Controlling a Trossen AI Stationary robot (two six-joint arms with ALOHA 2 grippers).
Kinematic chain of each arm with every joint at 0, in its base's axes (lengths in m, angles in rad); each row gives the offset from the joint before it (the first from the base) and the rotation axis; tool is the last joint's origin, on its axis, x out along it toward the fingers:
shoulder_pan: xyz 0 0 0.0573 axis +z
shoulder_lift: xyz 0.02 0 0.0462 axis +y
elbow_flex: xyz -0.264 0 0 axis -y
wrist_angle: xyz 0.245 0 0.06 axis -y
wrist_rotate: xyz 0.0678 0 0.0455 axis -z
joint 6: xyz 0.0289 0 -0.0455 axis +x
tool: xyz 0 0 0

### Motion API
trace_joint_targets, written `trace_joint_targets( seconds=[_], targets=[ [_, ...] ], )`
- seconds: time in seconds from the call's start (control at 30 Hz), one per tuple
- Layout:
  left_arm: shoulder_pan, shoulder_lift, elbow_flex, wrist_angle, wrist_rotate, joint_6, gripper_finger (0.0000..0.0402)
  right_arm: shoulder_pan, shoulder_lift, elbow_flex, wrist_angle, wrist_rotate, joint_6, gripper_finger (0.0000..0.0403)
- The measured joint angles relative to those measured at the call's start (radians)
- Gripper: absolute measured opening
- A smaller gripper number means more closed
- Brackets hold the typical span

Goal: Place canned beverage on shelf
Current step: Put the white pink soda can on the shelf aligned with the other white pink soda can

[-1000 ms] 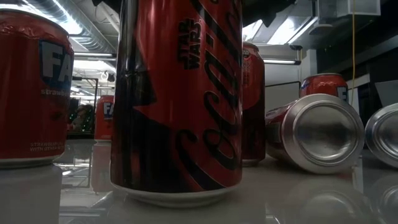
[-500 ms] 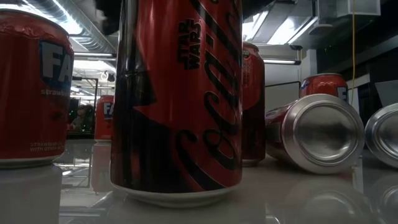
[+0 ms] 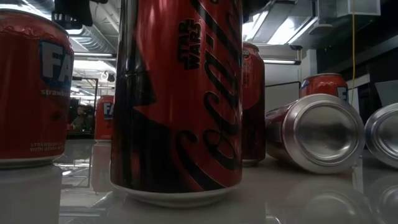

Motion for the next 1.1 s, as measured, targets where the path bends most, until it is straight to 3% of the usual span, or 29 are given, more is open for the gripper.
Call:
trace_joint_targets(
  seconds=[0.43,1.1],
  targets=[
    [-0.010,0.041,0.000,0.022,-0.026,0.006,0.0000,0.000,0.139,0.000,-0.002,0.136,0.003,0.0342],
    [-0.010,0.054,0.000,0.025,-0.022,0.007,0.0000,0.002,0.157,-0.001,0.088,-0.208,0.090,0.0342]
  ],
)
